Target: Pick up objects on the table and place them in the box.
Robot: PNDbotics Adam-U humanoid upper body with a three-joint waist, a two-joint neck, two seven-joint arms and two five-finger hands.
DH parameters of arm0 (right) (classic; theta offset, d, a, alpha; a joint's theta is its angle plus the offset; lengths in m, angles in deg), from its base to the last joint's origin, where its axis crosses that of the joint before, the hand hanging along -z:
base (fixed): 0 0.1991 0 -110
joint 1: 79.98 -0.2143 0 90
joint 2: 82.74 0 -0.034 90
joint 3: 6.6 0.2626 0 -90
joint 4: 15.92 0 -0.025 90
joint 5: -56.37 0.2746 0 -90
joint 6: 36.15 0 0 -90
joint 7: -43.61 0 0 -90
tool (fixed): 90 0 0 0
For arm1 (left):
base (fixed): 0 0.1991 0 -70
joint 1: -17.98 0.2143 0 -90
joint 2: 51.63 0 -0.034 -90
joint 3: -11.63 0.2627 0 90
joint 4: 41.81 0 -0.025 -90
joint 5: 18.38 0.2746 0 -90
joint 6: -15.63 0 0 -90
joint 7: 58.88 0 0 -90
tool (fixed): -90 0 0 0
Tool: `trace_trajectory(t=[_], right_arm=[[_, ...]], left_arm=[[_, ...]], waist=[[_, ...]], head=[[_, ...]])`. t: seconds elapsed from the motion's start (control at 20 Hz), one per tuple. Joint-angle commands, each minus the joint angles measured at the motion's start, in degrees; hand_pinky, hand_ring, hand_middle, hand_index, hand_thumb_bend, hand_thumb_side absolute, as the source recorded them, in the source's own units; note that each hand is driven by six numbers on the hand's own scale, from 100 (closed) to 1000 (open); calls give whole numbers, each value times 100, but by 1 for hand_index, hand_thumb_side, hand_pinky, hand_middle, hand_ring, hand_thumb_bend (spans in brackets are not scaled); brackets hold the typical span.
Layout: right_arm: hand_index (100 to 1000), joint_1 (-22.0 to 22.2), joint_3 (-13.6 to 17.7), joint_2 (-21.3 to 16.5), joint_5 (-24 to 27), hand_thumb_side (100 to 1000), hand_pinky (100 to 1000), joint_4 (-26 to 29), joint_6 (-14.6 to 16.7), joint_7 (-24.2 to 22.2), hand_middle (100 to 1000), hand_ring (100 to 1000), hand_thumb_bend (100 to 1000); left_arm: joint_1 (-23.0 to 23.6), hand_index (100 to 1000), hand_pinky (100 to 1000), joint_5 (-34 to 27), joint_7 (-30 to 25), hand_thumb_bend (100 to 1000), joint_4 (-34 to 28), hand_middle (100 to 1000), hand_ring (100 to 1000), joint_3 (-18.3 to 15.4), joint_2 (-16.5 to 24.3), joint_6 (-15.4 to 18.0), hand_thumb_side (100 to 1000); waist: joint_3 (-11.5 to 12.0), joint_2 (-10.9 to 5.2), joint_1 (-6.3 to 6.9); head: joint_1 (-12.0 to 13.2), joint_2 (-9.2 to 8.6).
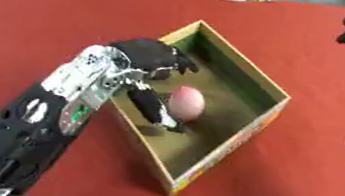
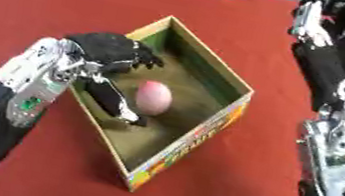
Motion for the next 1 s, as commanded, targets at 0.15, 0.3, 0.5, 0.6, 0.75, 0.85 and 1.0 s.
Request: trace_trajectory(t=[0.15,0.3,0.5,0.6,0.75,0.85,1.0], right_arm=[[625,-45,32,-42,-24,305,382,119,-13,32,497,498,100],[625,-35,40,-38,-29,306,381,119,-22,68,496,498,100],[625,-43,49,-52,-38,306,382,119,-9,84,497,498,100],[626,-44,53,-79,-46,307,382,119,1,85,497,498,100],[626,-51,65,-123,-57,308,382,119,24,92,497,499,100],[626,-56,70,-148,-65,308,382,119,39,97,497,499,100],[625,-45,81,-162,-78,308,381,119,59,104,496,498,100]], left_arm=[[25,797,463,-101,984,544,-886,668,657,-352,85,-439,749],[162,700,441,-528,2415,364,-1664,573,581,-669,126,-1020,760],[558,600,390,-1750,4191,235,-2483,484,502,-1094,113,-1616,697],[821,564,362,-2481,4893,194,-2773,460,477,-1361,117,-1783,652],[1175,550,340,-3405,6078,161,-2889,445,460,-1794,178,-1743,596],[1430,543,330,-3911,6811,139,-2901,433,448,-2050,232,-1513,563],[2031,510,316,-4439,7618,106,-2904,401,413,-2354,226,-898,545]], waist=[[24,-78,-21],[81,-60,-26],[185,-42,-43],[254,-32,-46],[356,-11,-49],[413,7,-47],[469,42,-30]], head=[[-101,-88],[-169,-102],[-211,-119],[-213,-97],[-189,-76],[-151,-76],[-50,-133]])
